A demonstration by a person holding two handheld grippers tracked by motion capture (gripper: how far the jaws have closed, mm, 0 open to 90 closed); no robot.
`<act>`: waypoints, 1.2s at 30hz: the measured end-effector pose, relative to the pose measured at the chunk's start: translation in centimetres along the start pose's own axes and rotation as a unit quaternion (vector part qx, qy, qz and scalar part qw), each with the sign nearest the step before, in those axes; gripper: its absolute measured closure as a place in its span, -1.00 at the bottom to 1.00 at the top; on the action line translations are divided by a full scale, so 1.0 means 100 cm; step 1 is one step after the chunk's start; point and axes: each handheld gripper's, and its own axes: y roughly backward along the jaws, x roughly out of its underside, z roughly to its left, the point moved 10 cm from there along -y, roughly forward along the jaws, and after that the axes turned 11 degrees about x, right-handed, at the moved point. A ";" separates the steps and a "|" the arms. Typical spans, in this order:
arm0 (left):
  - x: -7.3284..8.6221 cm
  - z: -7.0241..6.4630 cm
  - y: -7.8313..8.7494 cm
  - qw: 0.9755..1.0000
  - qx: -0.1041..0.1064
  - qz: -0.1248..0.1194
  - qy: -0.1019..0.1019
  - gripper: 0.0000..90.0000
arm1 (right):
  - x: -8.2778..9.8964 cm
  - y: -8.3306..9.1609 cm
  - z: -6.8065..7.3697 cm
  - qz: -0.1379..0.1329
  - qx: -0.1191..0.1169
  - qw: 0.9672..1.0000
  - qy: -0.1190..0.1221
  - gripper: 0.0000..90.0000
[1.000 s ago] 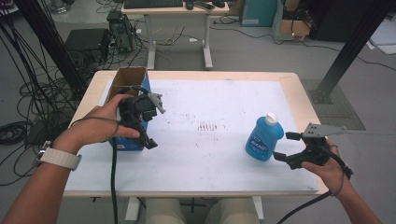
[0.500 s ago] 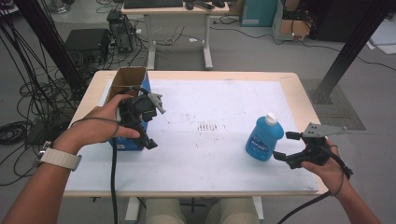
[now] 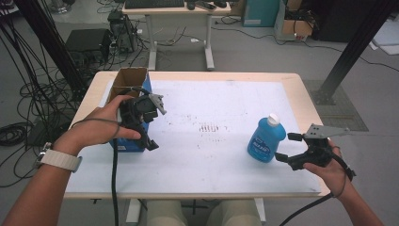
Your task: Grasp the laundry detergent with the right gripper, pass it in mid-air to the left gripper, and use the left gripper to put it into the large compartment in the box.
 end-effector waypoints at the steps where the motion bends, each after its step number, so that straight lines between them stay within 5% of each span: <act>1: 0.000 0.000 0.000 1.000 0.002 -0.002 0.001 -0.78 | 0.000 0.000 -0.001 -0.002 -0.001 1.000 0.004 -0.90; 36: 0.001 0.000 0.000 1.000 0.001 -0.001 0.002 -0.79 | 0.000 0.000 0.000 -0.001 0.001 1.000 0.001 -0.89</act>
